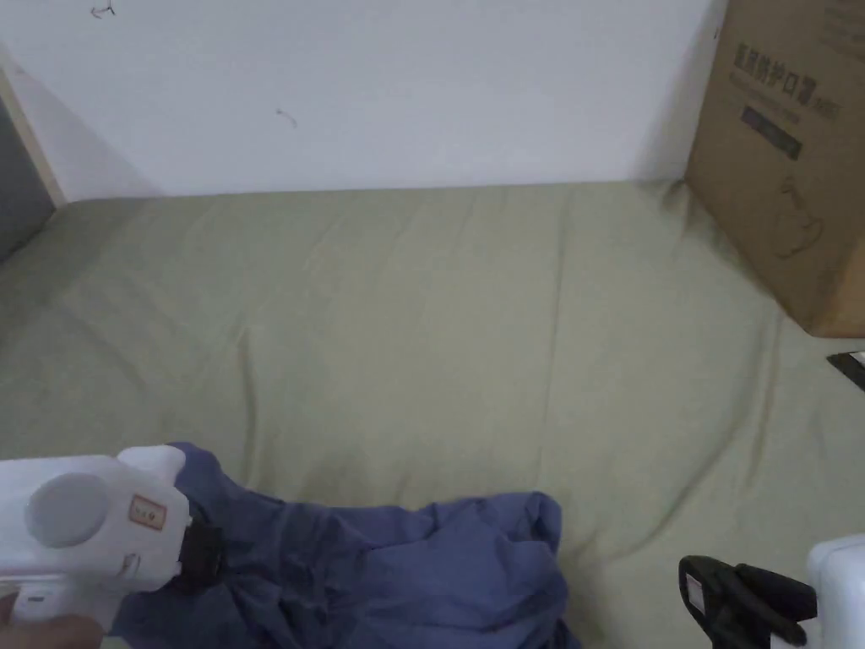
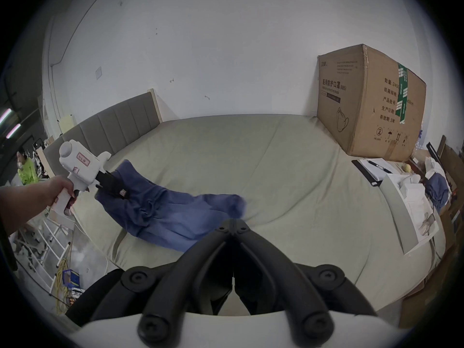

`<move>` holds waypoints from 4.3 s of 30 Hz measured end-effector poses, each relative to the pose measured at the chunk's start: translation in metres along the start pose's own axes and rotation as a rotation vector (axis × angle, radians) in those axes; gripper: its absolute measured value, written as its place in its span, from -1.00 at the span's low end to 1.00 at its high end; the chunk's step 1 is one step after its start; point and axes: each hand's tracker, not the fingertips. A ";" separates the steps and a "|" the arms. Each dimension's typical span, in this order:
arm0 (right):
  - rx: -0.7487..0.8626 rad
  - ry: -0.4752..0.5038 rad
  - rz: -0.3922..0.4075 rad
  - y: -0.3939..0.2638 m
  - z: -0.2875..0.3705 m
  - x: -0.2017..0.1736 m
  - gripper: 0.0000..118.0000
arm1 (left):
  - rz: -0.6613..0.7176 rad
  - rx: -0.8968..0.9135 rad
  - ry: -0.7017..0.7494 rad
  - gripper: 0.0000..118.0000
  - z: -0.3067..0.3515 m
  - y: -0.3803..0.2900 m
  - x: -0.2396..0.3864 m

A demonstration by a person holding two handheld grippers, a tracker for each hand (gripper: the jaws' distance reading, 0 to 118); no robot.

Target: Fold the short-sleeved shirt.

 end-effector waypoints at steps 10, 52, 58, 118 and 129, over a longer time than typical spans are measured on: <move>-0.010 -0.025 -0.071 -0.014 0.018 0.031 -1.00 | 0.053 -0.095 -0.458 -0.66 -0.044 0.046 0.167; 0.256 -0.018 -0.151 0.036 0.079 0.047 -1.00 | 0.077 0.724 -0.496 -1.00 0.144 -0.027 0.151; 0.585 -0.068 0.011 0.062 0.119 0.004 -1.00 | 0.027 1.121 -0.149 -1.00 0.218 -0.087 0.107; -0.792 0.029 0.178 -0.003 -0.262 -0.008 -1.00 | 0.446 -0.276 -1.298 1.00 -0.171 -0.001 0.070; -0.682 0.013 -0.037 -0.009 -0.254 0.007 -1.00 | 0.355 -0.184 -0.908 -0.65 -0.142 0.005 0.107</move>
